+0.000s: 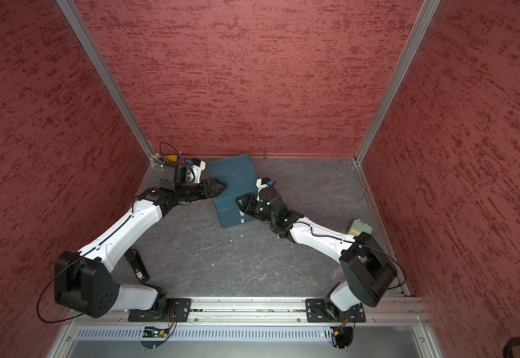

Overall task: Take the seed bags out of the drawer
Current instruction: Open the drawer in the storage box.

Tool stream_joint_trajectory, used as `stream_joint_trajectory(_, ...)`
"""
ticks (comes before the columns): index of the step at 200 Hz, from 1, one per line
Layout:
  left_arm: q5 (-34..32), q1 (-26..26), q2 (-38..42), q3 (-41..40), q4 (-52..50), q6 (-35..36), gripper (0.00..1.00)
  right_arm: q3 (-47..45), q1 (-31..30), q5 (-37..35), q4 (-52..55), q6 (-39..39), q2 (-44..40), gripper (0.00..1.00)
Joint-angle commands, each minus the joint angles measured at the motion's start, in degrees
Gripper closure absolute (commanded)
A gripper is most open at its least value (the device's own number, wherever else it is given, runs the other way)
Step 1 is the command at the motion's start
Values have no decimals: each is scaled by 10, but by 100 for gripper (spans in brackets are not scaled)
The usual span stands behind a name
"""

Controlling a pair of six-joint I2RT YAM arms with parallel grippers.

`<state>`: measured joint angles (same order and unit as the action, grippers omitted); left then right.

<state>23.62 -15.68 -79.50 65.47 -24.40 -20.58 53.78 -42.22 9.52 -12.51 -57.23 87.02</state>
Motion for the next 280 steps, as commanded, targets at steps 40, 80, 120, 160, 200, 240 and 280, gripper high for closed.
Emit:
stream_joint_trajectory(40,12,3,0,10,2,23,4,-18,-9,-29,-49,-27,6,73)
stream_joint_trajectory(80,14,3,1,8,-2,28,4,-26,-13,-40,-53,-26,0,85)
stream_joint_trajectory(120,14,3,2,6,-6,30,4,-36,-19,-42,-45,-26,-11,100)
stream_joint_trajectory(160,10,3,4,7,-9,31,4,-60,-34,-53,-19,-28,-55,100)
stream_joint_trajectory(200,3,1,7,4,-8,31,4,-83,-49,-62,20,-30,-103,100)
stream_joint_trajectory(240,-4,1,11,0,-9,31,3,-108,-81,-87,53,-43,-150,100)
stream_joint_trajectory(280,-7,1,15,-7,-9,29,3,-127,-122,-114,79,-59,-177,100)
